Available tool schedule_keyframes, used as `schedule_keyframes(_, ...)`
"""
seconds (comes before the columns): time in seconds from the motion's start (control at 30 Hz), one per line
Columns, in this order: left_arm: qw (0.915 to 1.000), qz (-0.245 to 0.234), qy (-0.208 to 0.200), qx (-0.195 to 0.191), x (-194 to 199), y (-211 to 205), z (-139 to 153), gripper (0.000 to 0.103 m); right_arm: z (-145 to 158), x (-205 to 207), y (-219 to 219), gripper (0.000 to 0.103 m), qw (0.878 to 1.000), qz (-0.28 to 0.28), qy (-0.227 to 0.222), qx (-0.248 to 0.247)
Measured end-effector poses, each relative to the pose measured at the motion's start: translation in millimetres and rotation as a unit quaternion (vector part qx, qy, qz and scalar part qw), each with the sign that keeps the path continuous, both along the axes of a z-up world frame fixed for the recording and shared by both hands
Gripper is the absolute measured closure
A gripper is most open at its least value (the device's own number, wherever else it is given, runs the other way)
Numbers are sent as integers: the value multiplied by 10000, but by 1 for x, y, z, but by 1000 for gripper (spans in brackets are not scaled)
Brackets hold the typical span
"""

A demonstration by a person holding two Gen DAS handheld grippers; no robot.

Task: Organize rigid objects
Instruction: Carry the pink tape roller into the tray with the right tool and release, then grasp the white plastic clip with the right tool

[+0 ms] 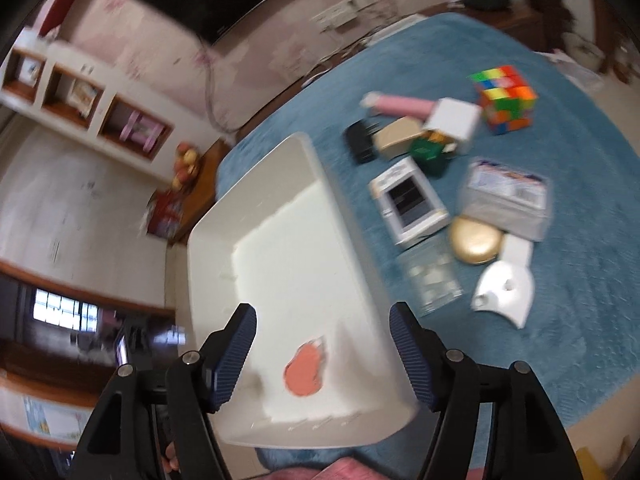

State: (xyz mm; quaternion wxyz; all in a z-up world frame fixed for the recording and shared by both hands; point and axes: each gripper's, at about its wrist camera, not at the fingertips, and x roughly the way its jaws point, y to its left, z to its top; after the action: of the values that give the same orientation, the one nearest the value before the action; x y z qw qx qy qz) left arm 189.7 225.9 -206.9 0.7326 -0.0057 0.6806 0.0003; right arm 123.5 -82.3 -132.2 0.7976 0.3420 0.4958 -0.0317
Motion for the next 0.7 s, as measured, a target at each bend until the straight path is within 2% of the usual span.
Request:
schedule_keyframes(0.1,10000,-25,35,-6,1,-1,-1,91,-3,-6,-19,28,9992,-393,46,-50)
schedule_keyframes(0.3,10000,-60,68,36,3,-4,-3,90,-19,-14,-52,27,9942,-995,415,51)
schedule_keyframes(0.7,10000,-46,51,22,5,-4,-3,88,-69,-22,-85,27,9763,-1651,1231,665)
